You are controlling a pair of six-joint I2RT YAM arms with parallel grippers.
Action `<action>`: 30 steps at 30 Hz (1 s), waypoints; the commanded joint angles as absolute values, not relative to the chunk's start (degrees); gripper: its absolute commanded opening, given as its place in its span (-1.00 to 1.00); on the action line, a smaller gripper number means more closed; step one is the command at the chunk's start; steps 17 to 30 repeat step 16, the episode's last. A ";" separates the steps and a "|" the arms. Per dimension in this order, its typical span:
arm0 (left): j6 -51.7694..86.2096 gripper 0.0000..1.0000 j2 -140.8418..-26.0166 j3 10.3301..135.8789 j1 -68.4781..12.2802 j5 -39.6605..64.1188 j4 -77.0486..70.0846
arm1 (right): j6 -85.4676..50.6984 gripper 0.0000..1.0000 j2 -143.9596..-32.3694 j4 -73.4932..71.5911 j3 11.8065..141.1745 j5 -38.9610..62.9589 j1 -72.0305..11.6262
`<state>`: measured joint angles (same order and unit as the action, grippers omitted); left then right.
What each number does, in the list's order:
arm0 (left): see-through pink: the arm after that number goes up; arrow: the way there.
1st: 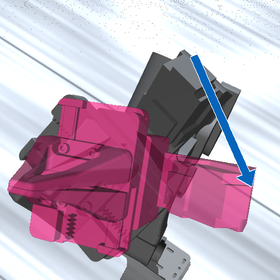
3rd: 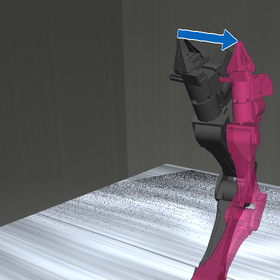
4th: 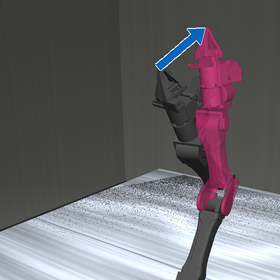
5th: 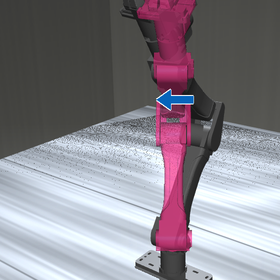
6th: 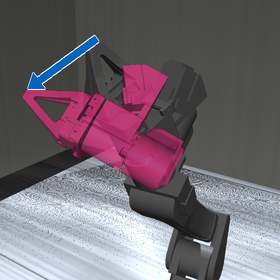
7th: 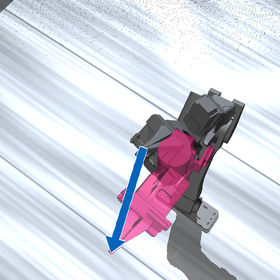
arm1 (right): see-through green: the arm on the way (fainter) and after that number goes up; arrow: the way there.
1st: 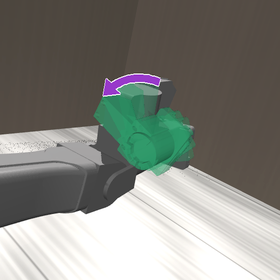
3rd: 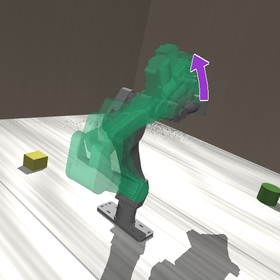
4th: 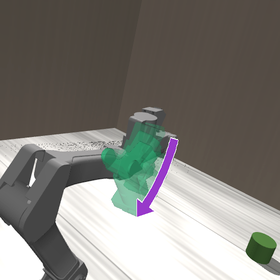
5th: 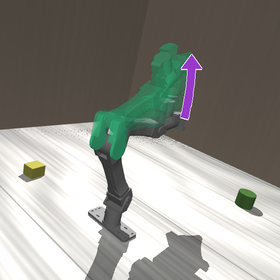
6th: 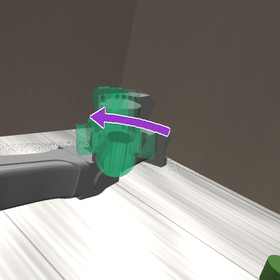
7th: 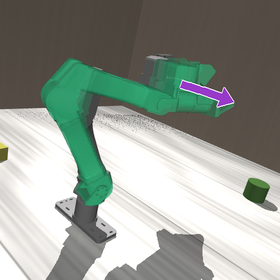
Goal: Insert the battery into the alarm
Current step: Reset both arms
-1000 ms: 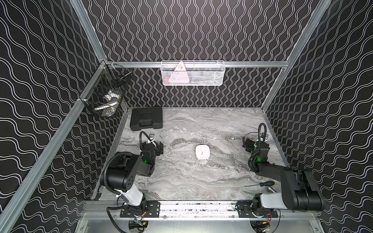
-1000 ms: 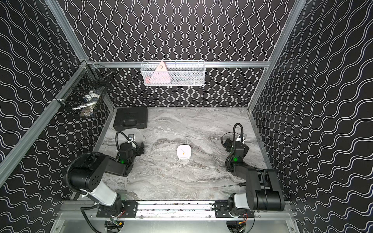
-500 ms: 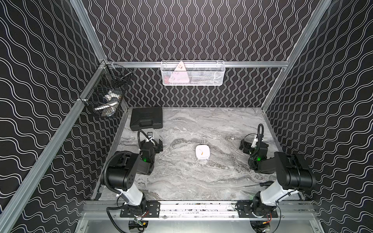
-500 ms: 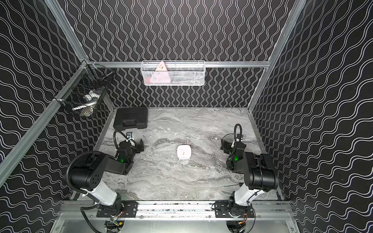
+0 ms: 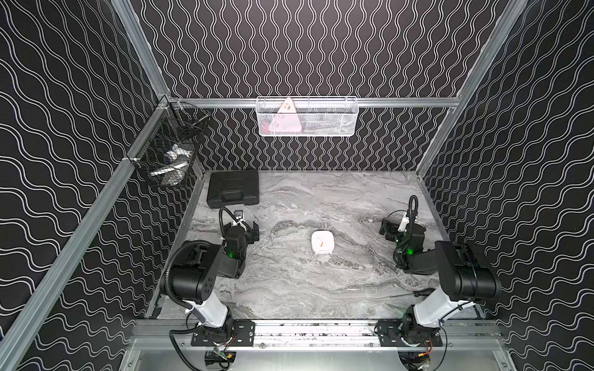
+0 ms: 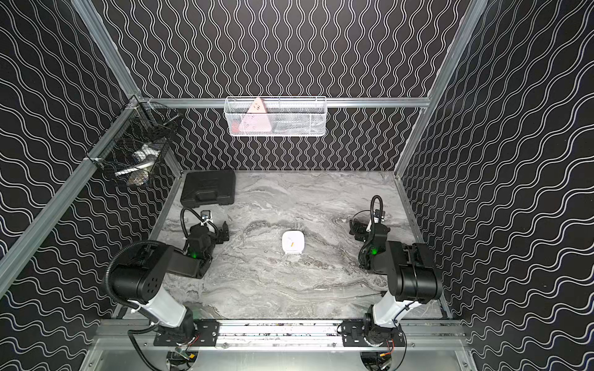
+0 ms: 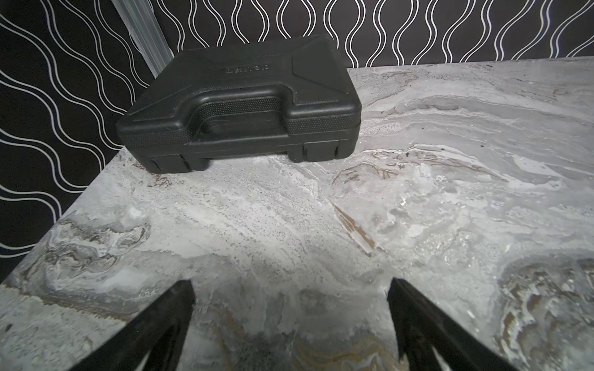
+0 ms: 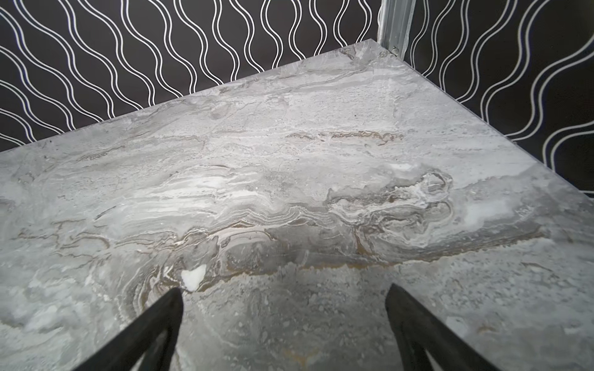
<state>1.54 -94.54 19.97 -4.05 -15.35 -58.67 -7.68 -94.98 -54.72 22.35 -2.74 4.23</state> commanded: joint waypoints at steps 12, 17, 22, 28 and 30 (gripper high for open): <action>1.49 0.98 -94.66 20.13 -4.04 -15.60 -60.95 | -5.28 0.98 -95.36 -54.40 23.65 -5.24 2.69; 1.49 0.98 -94.68 20.13 -4.04 -15.56 -61.00 | -5.40 0.99 -95.27 -54.88 23.27 -5.03 2.64; 1.49 0.98 -94.68 20.13 -4.04 -15.56 -61.00 | -5.40 0.99 -95.27 -54.88 23.27 -5.03 2.64; 1.49 0.98 -94.68 20.13 -4.04 -15.56 -61.00 | -5.40 0.99 -95.27 -54.88 23.27 -5.03 2.64; 1.49 0.98 -94.68 20.13 -4.04 -15.56 -61.00 | -5.40 0.99 -95.27 -54.88 23.27 -5.03 2.64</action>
